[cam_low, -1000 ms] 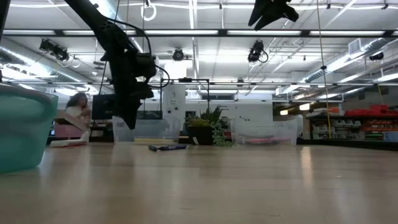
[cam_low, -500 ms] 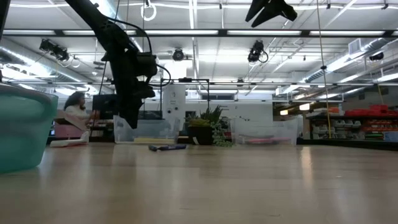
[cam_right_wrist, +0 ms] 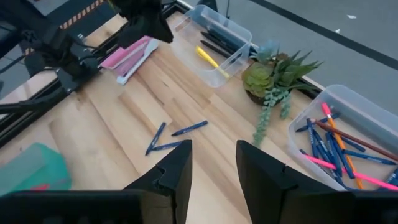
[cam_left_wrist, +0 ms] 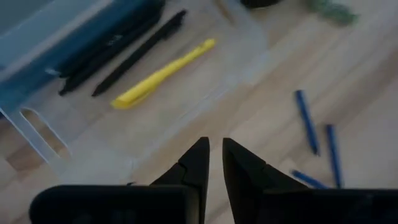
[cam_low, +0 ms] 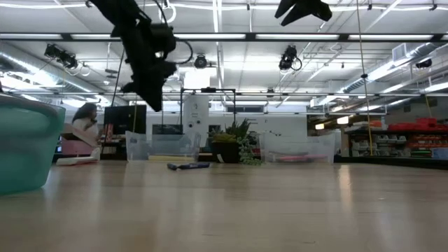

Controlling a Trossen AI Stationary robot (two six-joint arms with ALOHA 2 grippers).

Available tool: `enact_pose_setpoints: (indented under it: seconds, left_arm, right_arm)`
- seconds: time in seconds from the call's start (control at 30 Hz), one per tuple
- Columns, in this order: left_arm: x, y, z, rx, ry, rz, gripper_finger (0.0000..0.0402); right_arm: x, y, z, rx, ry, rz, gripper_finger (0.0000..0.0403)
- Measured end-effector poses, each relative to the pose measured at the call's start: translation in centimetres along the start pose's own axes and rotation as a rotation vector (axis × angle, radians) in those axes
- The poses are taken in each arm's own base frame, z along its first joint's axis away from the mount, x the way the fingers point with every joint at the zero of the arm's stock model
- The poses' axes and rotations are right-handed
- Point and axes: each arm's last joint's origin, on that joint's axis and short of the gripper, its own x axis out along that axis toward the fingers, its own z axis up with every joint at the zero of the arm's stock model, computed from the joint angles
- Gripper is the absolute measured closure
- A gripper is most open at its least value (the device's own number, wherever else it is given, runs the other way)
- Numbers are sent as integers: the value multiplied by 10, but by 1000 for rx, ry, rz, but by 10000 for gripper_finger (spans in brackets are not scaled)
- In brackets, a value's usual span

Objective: Sort crayons/erasers/pens/pencils in bins
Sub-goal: Put the blue crayon into the right transparent bin

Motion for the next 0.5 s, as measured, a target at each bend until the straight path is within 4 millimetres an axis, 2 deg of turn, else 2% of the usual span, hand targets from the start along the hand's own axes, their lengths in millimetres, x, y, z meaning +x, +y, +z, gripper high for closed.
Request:
enact_pose_setpoints:
  seconds: [0.1, 0.23, 0.4, 0.5]
  left_arm:
    - [-18, -14, -2, 3, -5, -26, 353]
    - [-49, -32, -11, 12, -35, -73, 358]
    - [-111, -41, -29, 45, -144, -150, 354]
    - [-148, -39, -43, 10, -230, -223, 351]
  right_arm:
    - [6, 5, 2, -18, 4, 61, 272]
    - [33, 20, -1, -89, 82, 149, 272]
    - [81, 46, -16, -274, 211, 285, 271]
    - [108, 60, -22, -443, 187, 343, 271]
